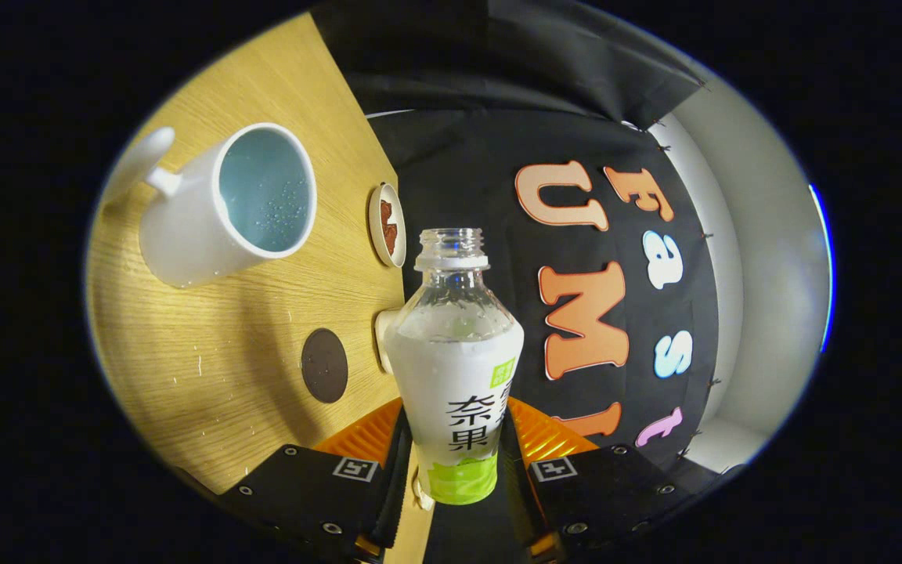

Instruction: Take the bottle from table, then pour the juice into the cup, finally place the bottle on the coaster

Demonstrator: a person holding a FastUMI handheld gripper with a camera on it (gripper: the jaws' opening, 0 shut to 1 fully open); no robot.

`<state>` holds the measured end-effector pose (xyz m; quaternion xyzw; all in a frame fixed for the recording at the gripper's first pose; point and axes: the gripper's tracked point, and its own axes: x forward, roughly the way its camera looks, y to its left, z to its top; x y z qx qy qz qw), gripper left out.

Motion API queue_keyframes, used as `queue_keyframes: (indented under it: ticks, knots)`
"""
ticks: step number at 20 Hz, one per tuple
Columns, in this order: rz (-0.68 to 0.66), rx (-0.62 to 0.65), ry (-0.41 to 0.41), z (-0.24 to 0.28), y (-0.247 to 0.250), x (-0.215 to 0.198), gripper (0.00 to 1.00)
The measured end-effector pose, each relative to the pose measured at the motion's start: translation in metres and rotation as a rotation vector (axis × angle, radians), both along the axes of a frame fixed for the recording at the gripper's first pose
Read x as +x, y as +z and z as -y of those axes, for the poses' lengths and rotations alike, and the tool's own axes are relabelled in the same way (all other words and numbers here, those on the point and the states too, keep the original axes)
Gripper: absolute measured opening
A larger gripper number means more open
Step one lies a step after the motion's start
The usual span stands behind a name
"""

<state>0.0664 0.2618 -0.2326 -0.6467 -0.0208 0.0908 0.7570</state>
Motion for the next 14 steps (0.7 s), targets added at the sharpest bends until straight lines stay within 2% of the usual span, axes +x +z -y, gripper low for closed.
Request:
queue_keyframes:
  ticks: [10, 14]
  knots:
    - [0.049, -0.228, 0.064, -0.015, -0.002, -0.005, 0.56]
    - [0.032, -0.238, 0.054, -0.012, -0.003, 0.001, 0.56]
